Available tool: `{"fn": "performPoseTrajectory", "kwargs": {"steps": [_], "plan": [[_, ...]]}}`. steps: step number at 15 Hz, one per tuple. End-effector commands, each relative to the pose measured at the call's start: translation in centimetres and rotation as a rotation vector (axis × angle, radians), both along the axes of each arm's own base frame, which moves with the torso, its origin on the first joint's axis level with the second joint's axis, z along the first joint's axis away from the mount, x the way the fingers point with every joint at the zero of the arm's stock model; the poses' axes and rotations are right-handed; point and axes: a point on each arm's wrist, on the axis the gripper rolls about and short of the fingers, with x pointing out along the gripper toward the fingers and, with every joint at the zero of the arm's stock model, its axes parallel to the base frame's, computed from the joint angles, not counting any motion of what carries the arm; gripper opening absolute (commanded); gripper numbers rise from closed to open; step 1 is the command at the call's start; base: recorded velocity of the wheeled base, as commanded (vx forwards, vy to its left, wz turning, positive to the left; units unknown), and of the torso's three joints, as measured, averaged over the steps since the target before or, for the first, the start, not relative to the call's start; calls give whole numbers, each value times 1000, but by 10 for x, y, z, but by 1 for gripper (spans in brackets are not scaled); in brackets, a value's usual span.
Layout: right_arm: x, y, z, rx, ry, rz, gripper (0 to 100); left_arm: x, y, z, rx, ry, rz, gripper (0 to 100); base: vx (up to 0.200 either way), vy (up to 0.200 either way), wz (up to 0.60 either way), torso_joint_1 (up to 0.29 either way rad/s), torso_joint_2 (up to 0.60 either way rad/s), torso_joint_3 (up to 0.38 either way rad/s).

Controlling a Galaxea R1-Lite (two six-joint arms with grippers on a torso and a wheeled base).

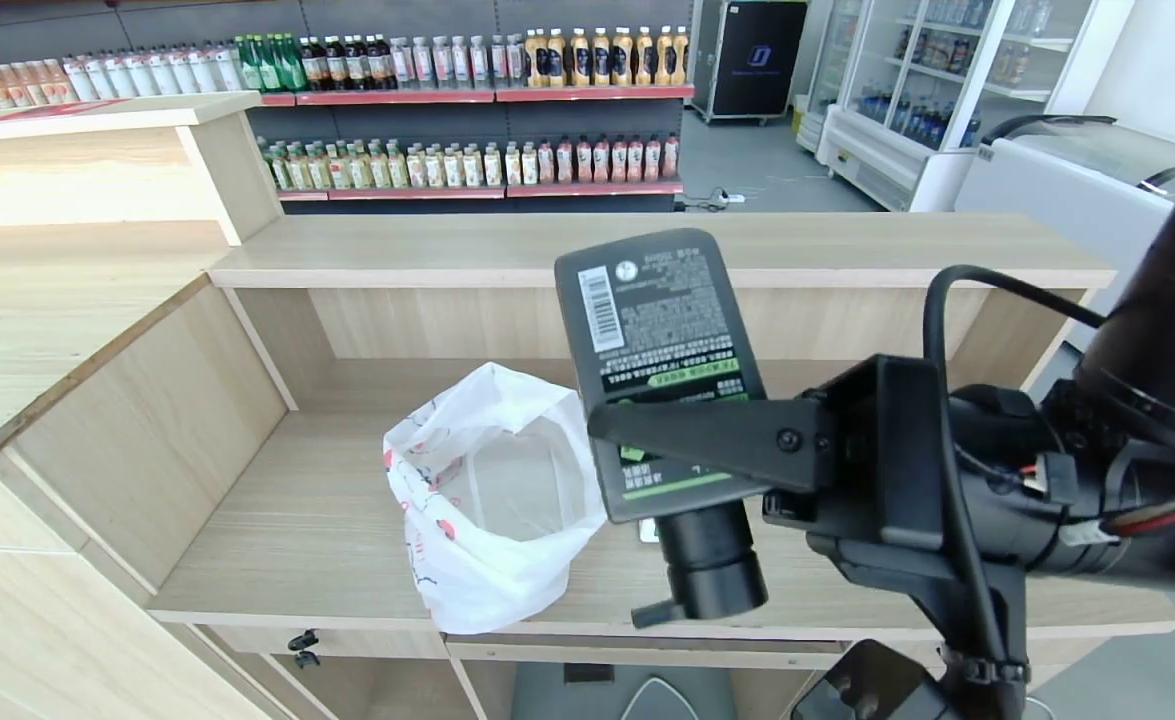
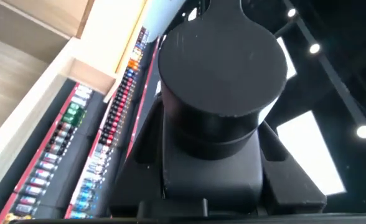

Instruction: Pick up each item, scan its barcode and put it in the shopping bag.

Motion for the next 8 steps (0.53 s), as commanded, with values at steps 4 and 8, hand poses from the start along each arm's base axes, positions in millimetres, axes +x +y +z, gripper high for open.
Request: {"fn": "performPoseTrajectory", "kwargs": {"steps": [4, 8], "plan": [[-48, 5, -14, -42, -38, 150, 0, 0, 0, 0, 0, -1, 0, 100, 0, 0, 0, 0, 0, 0], [-57, -16, -10, -20, -84, 109, 0, 0, 0, 0, 0, -1, 0, 100, 0, 0, 0, 0, 0, 0]]}}
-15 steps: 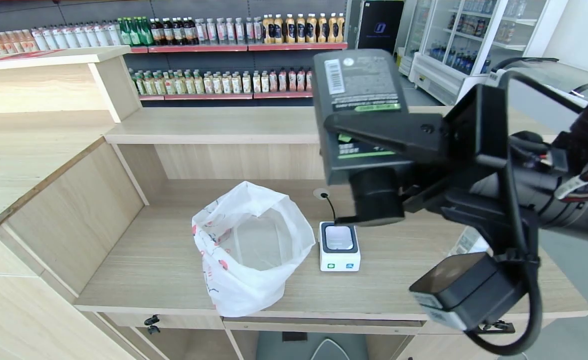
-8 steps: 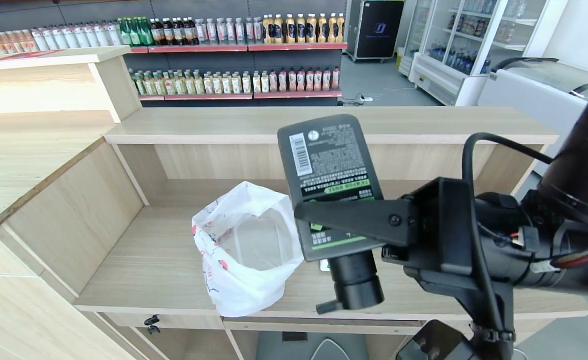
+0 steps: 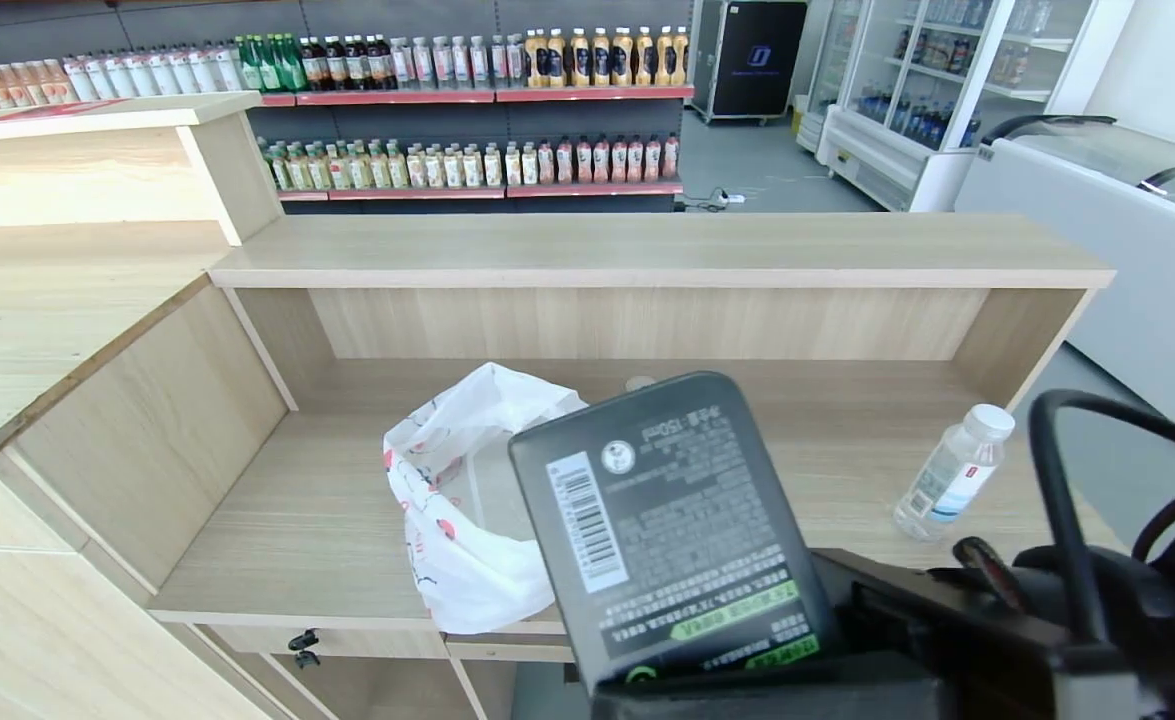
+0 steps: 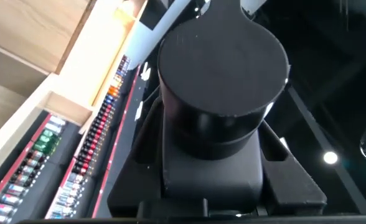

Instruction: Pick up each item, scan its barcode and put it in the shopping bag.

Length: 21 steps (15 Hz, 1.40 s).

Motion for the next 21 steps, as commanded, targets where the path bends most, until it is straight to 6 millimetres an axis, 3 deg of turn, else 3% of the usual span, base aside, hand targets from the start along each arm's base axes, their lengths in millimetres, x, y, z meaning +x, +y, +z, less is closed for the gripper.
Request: {"fn": "performPoseTrajectory", "kwargs": {"steps": [1, 6, 18, 21], "plan": [[-4, -16, 8, 35, -24, -22, 0, 0, 0, 0, 0, -1, 1, 100, 0, 0, 0, 0, 0, 0], [-4, -32, 12, 57, -38, -64, 0, 0, 0, 0, 0, -1, 1, 100, 0, 0, 0, 0, 0, 0], [-4, -32, 13, 61, -31, -65, 0, 0, 0, 0, 0, -1, 1, 100, 0, 0, 0, 0, 0, 0], [12, -41, 24, 100, 128, -176, 0, 0, 0, 0, 0, -1, 1, 100, 0, 0, 0, 0, 0, 0]]}}
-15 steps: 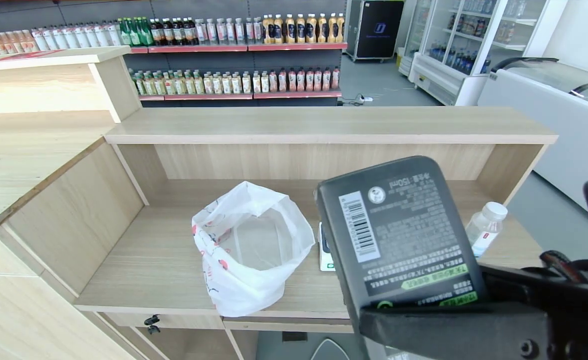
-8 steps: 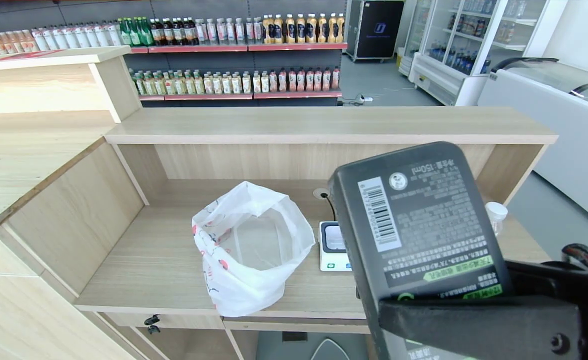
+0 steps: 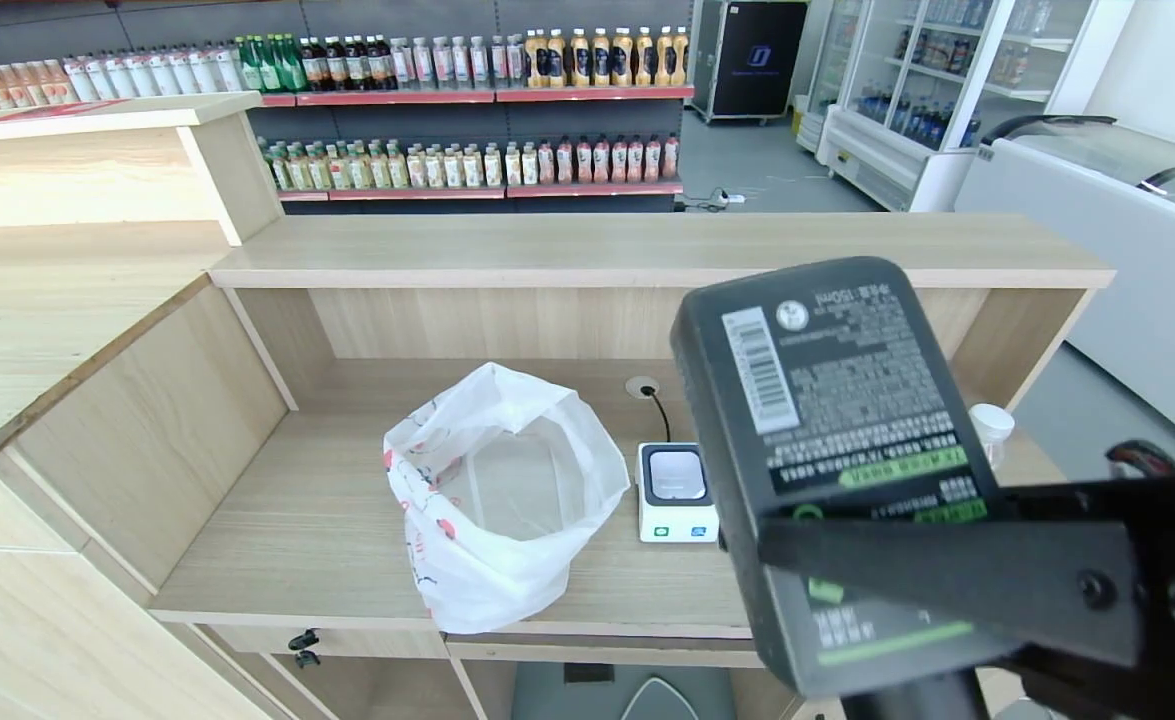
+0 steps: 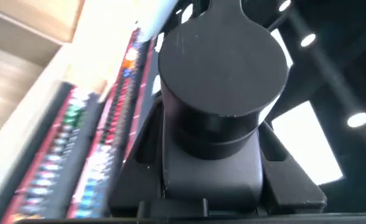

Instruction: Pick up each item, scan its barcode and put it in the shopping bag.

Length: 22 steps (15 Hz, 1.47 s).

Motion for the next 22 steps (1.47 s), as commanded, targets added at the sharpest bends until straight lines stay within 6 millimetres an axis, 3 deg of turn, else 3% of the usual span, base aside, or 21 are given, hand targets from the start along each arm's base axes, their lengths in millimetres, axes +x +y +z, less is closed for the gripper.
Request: {"fn": "performPoseTrajectory", "kwargs": {"steps": [1, 2, 3, 4, 5, 8, 10, 11, 16, 20, 22], "plan": [[24, -22, 15, 77, 228, -223, 0, 0, 0, 0, 0, -1, 0, 100, 0, 0, 0, 0, 0, 0], [28, -34, 25, 146, 338, -300, 0, 0, 0, 0, 0, -1, 0, 100, 0, 0, 0, 0, 0, 0], [34, -64, 42, 327, 524, -466, 0, 0, 0, 0, 0, -1, 0, 100, 0, 0, 0, 0, 0, 0], [34, -78, 47, 430, 612, -537, 0, 0, 0, 0, 0, -1, 0, 100, 0, 0, 0, 0, 0, 0], [25, -106, 55, 677, 806, -680, 0, 0, 0, 0, 0, -1, 0, 100, 0, 0, 0, 0, 0, 0], [5, -132, 51, 1059, 1119, -748, 0, 0, 0, 0, 0, -1, 0, 100, 0, 0, 0, 0, 0, 0], [5, -143, 48, 1341, 1212, -766, 0, 0, 0, 0, 0, -1, 0, 100, 0, 0, 0, 0, 0, 0], [6, -147, 33, 1484, 1314, -747, 0, 0, 0, 0, 0, -1, 0, 100, 0, 0, 0, 0, 0, 0], [14, -152, -1, 1672, 1564, -801, 0, 0, 0, 0, 0, -1, 0, 100, 0, 0, 0, 0, 0, 0], [22, -149, 3, 1791, 1708, -697, 0, 0, 0, 0, 0, -1, 0, 100, 0, 0, 600, 2, 2, 2], [36, -147, 13, 1811, 1914, -673, 0, 0, 0, 0, 0, -1, 0, 100, 0, 0, 600, 5, 2, 2]]}}
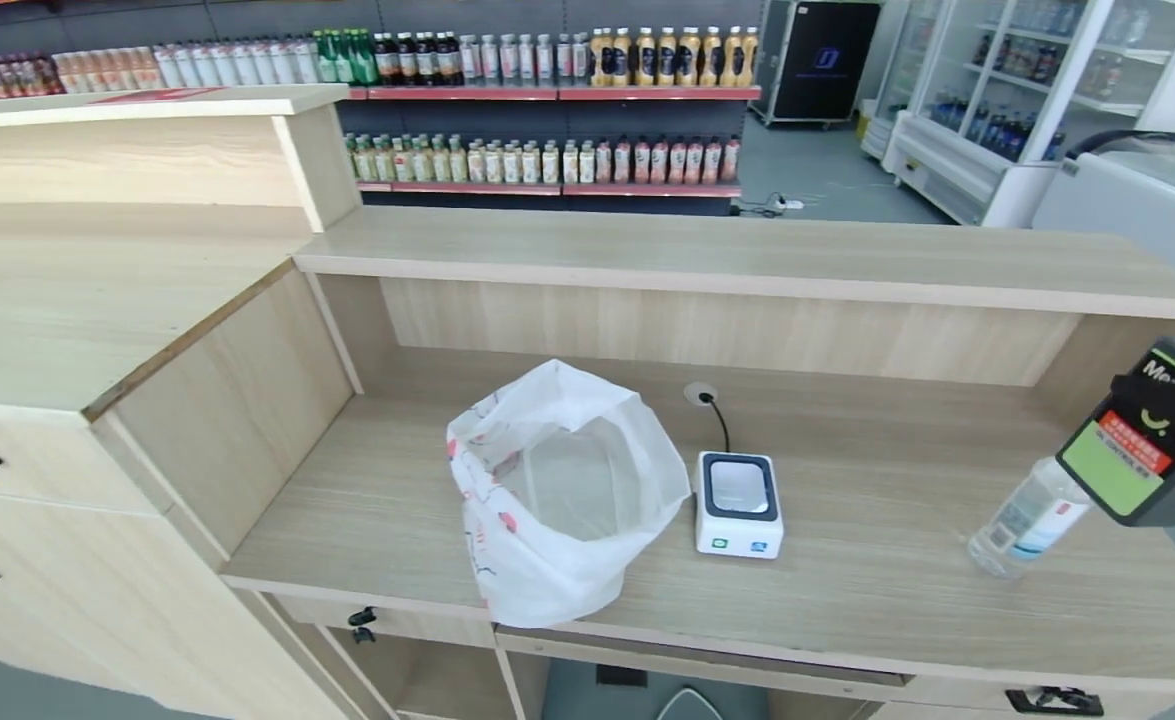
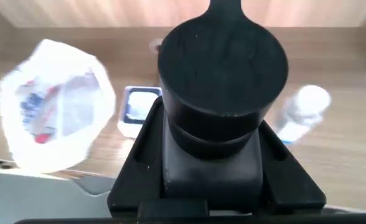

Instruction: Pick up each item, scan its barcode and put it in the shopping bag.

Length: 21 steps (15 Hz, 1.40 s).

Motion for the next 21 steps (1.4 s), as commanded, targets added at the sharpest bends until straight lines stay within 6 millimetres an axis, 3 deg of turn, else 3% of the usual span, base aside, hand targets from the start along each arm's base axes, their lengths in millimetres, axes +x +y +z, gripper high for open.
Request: {"fn": "performPoseTrajectory", "kwargs": {"steps": [1, 5, 7, 8, 11, 14, 17, 21], "plan": [[23, 0, 8, 95, 79, 2, 0, 0, 0, 0, 0, -1, 1, 100, 0, 0, 600, 7, 7, 2], [66, -9, -27, 186, 264, 15, 0, 0, 0, 0, 0, -1, 1, 100, 0, 0, 300, 1, -1, 1], [85, -21, -38, 217, 272, 17, 0, 0, 0, 0, 0, -1, 1, 100, 0, 0, 0, 0, 0, 0], [100, -39, -46, 279, 256, 81, 0, 0, 0, 0, 0, -1, 1, 100, 0, 0, 0, 0, 0, 0], [118, -67, -55, 389, 267, 246, 0, 0, 0, 0, 0, -1, 1, 100, 0, 0, 0, 0, 0, 0], [139, -76, -66, 425, 299, 300, 0, 0, 0, 0, 0, -1, 1, 100, 0, 0, 0, 0, 0, 0], [148, -79, -79, 411, 327, 317, 0, 0, 0, 0, 0, -1, 1, 100, 0, 0, 0, 0, 0, 0], [139, -81, -104, 329, 341, 465, 0, 0, 0, 0, 0, -1, 1, 100, 0, 0, 0, 0, 0, 0]]}}
